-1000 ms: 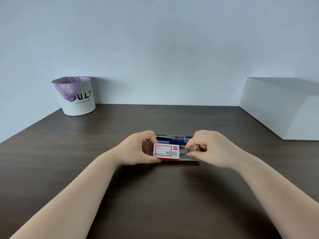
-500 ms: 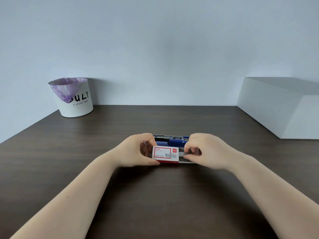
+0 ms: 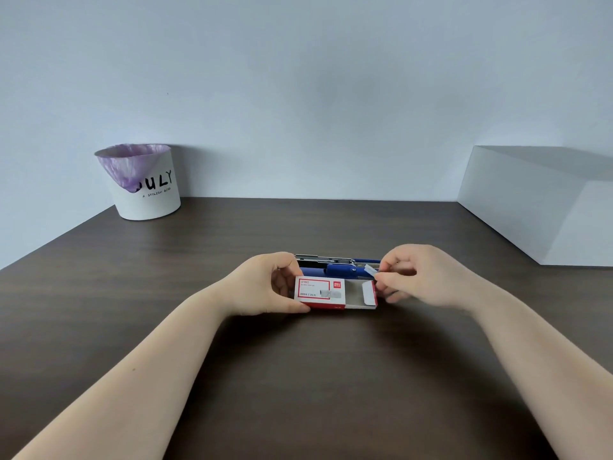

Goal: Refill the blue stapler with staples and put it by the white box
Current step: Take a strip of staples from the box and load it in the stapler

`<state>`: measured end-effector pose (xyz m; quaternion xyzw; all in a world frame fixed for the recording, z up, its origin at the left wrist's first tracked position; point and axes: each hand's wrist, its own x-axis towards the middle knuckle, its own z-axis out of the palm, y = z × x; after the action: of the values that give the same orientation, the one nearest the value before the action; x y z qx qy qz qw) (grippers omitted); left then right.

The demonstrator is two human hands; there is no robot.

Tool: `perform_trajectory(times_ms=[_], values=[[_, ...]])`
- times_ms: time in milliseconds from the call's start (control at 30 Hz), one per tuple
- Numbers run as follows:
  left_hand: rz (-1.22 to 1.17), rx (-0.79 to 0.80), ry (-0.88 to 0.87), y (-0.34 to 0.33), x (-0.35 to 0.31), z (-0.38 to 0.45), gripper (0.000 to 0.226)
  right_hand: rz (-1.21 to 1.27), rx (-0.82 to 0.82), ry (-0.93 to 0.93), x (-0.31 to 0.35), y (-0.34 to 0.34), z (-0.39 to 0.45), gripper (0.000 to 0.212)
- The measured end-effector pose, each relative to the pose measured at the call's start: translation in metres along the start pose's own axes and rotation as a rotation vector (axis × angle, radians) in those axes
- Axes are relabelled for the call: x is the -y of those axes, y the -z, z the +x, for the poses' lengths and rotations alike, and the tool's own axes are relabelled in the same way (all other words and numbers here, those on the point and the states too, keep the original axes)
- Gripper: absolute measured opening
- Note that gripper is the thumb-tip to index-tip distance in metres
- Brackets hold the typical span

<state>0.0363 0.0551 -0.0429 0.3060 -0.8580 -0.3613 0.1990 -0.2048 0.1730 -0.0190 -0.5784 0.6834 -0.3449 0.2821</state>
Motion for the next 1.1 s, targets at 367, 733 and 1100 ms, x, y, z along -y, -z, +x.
perform_trajectory(times_ms=[367,733,1100], values=[[0.072,0.005,0.005,-0.003,-0.001,0.003,0.035,-0.177,0.006,0.115,0.006,-0.022,0.000,0.010],[0.090,0.001,0.041,-0.002,-0.002,0.004,0.037,-0.072,-0.153,0.176,0.002,-0.012,0.006,0.008],[0.047,-0.075,0.037,0.005,0.000,0.002,0.034,-0.629,-0.164,0.253,0.019,-0.018,0.034,0.021]])
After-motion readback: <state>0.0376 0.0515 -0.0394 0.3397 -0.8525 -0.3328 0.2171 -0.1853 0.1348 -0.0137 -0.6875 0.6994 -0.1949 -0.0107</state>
